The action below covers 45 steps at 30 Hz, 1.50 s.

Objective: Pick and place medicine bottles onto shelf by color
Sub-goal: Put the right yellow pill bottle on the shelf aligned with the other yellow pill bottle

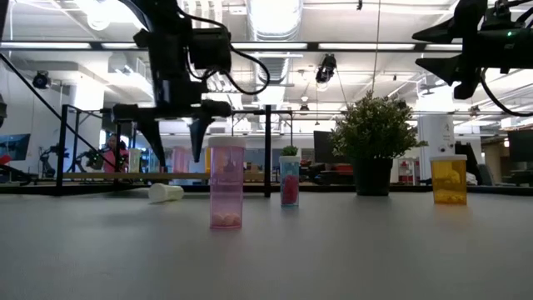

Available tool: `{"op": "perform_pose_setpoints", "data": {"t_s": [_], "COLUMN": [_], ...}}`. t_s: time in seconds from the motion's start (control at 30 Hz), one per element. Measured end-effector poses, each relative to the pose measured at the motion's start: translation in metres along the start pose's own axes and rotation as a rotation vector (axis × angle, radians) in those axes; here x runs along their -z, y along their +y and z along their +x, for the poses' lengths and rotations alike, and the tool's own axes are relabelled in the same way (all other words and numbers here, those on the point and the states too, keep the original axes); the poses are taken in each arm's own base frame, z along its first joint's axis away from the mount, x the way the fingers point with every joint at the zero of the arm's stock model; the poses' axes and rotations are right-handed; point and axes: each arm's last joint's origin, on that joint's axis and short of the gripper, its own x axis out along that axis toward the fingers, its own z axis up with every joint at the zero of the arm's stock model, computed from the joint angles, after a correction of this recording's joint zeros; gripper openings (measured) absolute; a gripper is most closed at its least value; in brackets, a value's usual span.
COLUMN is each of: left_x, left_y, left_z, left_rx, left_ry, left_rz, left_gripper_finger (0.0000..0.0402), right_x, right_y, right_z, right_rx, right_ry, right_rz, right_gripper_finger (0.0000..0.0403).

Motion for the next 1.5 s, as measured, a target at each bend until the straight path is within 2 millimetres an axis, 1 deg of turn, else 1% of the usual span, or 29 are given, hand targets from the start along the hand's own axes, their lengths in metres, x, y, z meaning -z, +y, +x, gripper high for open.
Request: {"op": "perform_pose_setpoints", "data": {"t_s": [0.07,0.17,0.23,0.4,0.47,0.63,0.73,0.9,1.17,1.27,1.37,1.5], "left_x": [-0.002,-0.003,-0.003,0.000,0.000,0.000,0.001,0.001,0.000,-0.001,0.000,0.000], "left_y": [0.002,0.001,0.000,-0.010,-0.012,-0.014,-0.020,-0.025,-0.024,-0.024,-0.024,-0.025], "left_z": [0.000,0.000,0.002,0.012,0.016,0.025,0.033,0.039,0.050,0.051,0.051,0.051], "left_rx": [-0.008,0.002,0.007,0.036,0.027,-0.010,-0.013,0.016,0.041,0.050,0.055,0.065], "left_ry": [-0.043,-0.089,-0.090,-0.085,-0.087,-0.099,-0.111,-0.124,-0.122,-0.118,-0.110,-0.104], "left_rz": [0.092,0.175,0.232,0.436,0.468,0.489,0.522,0.521,0.517,0.474,0.416,0.362], "left_gripper_finger": [0.0240,0.0240,0.0240,0.0240,0.0240,0.0240,0.0240,0.0240,0.0240,0.0238,0.0223,0.0187], "right_x": [0.000,0.000,0.000,0.000,0.000,0.000,0.000,0.000,0.000,0.000,0.000,0.000], "right_y": [0.000,0.000,0.000,0.000,0.000,0.000,0.000,0.000,0.000,0.000,0.000,0.000], "right_z": [0.000,0.000,0.000,0.000,0.000,0.000,0.000,0.000,0.000,0.000,0.000,0.000], "right_rx": [-0.001,0.000,0.000,0.000,0.000,0.000,0.000,0.000,0.000,0.000,0.000,0.000], "right_ry": [0.000,0.000,0.000,0.000,0.000,0.000,0.000,0.000,0.000,0.000,0.000,0.000], "right_rz": [0.000,0.000,0.000,0.000,0.000,0.000,0.000,0.000,0.000,0.000,0.000,0.000], "right_gripper_finger": [0.0260,0.0260,0.0260,0.0260,0.0260,0.0260,0.0260,0.0260,0.0260,0.0260,0.0260,0.0260]}}
